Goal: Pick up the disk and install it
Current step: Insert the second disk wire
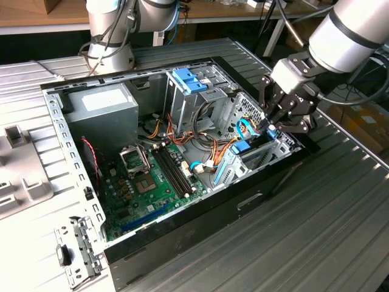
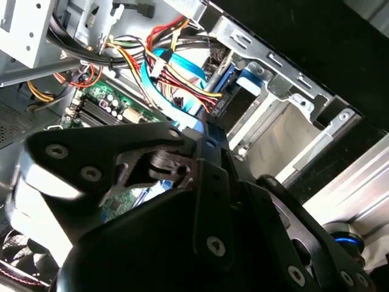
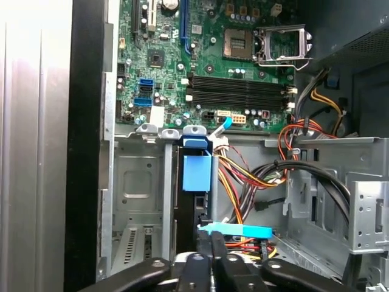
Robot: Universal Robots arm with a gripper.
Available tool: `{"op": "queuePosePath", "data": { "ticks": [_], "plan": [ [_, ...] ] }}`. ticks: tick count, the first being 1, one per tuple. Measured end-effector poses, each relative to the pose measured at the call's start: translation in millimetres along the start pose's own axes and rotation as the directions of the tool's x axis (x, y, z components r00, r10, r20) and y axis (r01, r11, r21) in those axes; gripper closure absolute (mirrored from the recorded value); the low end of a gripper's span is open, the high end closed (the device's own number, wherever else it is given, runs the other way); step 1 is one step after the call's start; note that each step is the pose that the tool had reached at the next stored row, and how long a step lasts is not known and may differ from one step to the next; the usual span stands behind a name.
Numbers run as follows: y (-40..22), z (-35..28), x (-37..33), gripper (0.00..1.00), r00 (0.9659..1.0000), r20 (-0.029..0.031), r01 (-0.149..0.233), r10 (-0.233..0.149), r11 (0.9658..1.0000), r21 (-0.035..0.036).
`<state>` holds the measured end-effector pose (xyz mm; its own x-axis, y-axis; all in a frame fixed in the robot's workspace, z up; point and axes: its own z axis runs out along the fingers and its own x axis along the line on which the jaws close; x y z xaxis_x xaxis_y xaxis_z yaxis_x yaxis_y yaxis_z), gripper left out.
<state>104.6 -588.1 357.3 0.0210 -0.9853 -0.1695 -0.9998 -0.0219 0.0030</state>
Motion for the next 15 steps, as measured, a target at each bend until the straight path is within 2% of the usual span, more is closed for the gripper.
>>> {"op": "queuePosePath", "data": {
  "ticks": [1, 4, 7, 12, 15],
  "plan": [
    [0.1, 1.4, 0.1, 0.89, 1.0000, 0.0025, 0.000, 0.000, 1.0000, -0.0007],
    [0.0, 5.1, 0.7, 0.89, 1.0000, 0.0041, -0.001, 0.001, 1.0000, -0.0033],
    [-0.6, 8.4, 1.3, 0.89, 1.0000, 0.0057, -0.002, 0.002, 1.0000, -0.0098],
    [-1.0, 15.0, 2.5, 0.89, 1.0000, 0.0050, -0.004, 0.004, 0.9998, -0.0200],
    [-1.3, 16.4, 2.8, 0.89, 1.0000, 0.0059, -0.004, 0.004, 0.9998, -0.0213]
  ]
}}
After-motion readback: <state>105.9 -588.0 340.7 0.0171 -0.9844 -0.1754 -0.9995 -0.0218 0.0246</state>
